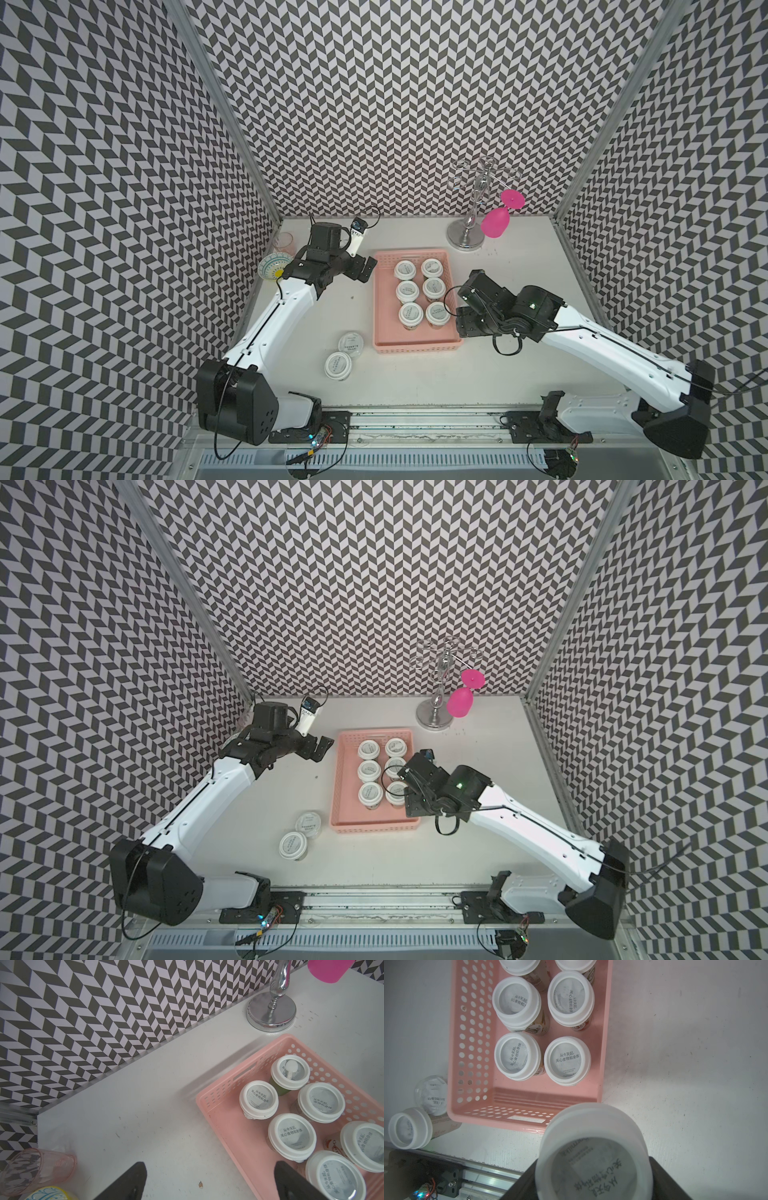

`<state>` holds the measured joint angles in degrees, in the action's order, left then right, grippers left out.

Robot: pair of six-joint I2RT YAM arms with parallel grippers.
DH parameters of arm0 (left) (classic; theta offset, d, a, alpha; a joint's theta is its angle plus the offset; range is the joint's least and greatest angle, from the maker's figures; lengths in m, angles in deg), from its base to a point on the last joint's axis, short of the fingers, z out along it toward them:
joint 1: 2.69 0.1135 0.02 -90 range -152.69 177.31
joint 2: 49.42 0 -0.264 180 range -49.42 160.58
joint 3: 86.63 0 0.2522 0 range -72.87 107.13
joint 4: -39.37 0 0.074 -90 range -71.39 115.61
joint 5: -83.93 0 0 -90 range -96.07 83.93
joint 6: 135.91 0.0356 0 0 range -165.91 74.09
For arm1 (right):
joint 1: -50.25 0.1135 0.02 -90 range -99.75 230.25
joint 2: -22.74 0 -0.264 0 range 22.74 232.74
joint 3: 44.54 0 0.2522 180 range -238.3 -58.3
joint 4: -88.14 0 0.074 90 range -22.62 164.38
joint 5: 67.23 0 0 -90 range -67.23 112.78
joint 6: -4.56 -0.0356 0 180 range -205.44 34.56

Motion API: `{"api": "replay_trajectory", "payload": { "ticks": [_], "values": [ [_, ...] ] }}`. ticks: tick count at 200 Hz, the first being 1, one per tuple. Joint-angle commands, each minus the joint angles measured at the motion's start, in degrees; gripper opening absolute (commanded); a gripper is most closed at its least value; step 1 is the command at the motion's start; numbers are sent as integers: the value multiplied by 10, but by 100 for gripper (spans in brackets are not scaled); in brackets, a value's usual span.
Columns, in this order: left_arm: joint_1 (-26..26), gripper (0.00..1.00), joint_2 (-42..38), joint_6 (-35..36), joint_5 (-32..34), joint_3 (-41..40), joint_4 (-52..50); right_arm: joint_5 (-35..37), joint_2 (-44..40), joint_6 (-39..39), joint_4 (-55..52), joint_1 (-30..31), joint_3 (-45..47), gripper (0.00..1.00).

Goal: Put the yogurt in the basket
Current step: Place the yogurt in the basket.

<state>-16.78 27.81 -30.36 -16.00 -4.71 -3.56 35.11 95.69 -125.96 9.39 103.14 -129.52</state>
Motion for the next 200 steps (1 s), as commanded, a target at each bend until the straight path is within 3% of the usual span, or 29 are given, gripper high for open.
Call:
{"api": "replay_trajectory", "payload": {
  "ticks": [1, 200],
  "values": [
    [4, 100, -6, -1, -9, -5, 14, -6, 22, -3, 18, 21, -16, 72],
    [4, 100, -2, -2, -16, -7, 16, 19, 122, 13, 126, 41, 20, 72]
  ]
}}
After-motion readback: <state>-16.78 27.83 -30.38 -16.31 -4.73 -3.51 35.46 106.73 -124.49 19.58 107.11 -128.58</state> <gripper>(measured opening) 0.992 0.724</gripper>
